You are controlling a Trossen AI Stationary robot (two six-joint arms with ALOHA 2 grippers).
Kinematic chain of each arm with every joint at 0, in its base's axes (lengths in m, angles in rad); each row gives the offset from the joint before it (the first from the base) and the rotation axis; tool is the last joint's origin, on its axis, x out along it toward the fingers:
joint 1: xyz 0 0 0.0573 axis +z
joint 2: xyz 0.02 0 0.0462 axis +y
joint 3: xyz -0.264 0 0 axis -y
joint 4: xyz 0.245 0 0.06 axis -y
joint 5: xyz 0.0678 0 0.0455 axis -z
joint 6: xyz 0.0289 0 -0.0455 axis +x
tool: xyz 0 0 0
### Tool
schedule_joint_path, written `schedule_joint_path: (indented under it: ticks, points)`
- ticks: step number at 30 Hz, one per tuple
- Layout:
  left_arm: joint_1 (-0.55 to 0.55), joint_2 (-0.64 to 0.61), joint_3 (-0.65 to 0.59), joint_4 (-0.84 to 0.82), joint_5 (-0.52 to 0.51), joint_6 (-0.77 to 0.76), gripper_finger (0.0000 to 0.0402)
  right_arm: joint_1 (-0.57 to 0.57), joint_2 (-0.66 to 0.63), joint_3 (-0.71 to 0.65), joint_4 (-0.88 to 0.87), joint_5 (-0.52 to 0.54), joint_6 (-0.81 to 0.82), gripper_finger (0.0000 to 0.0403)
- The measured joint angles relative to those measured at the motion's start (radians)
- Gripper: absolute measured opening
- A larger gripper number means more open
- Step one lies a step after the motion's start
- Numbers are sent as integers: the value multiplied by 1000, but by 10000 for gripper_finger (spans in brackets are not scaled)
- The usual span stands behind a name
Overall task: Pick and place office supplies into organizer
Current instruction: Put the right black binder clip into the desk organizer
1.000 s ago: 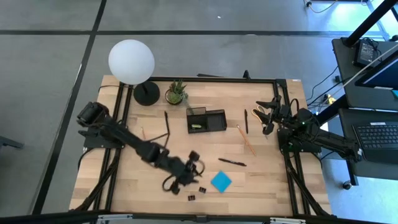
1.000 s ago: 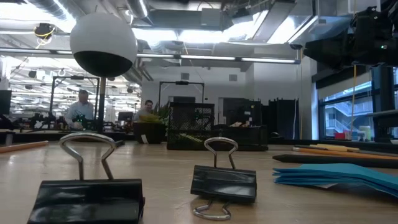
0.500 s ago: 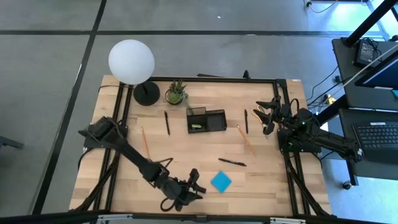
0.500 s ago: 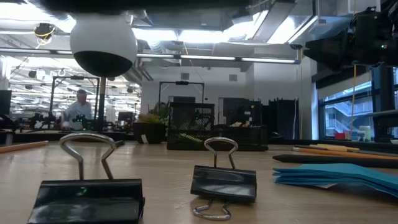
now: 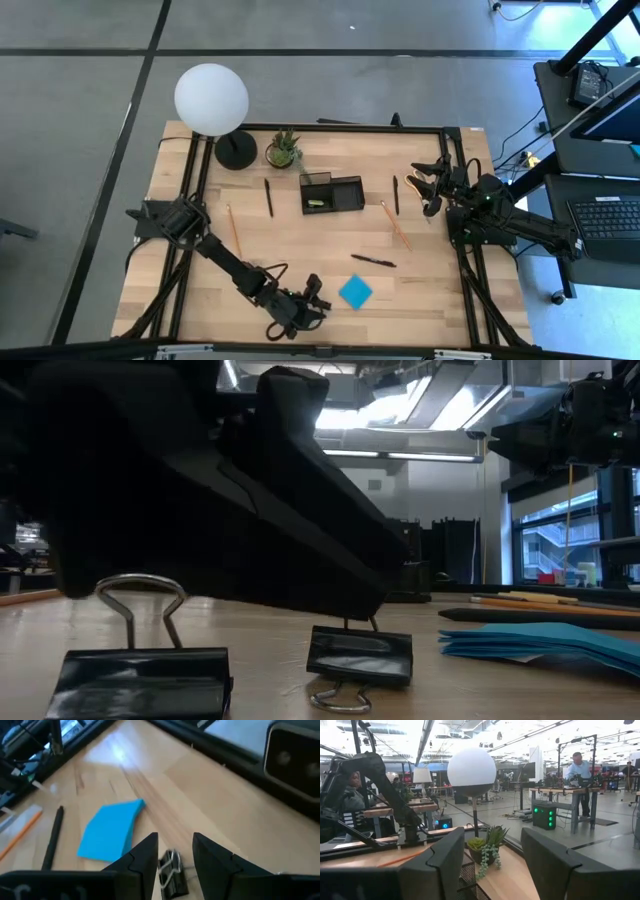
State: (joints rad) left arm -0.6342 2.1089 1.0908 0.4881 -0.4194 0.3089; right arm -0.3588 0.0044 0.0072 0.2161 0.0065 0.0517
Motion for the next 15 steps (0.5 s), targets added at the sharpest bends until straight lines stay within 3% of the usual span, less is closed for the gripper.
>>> schedule_joint_path:
  ticks: [9, 15]
  points:
    - [8, 0, 0, -104, -34, -58, 116, 0, 0, 0, -2, 0, -3, 200]
    - [16, 0, 0, -88, -34, -70, 116, 0, 0, 0, -1, 0, -5, 200]
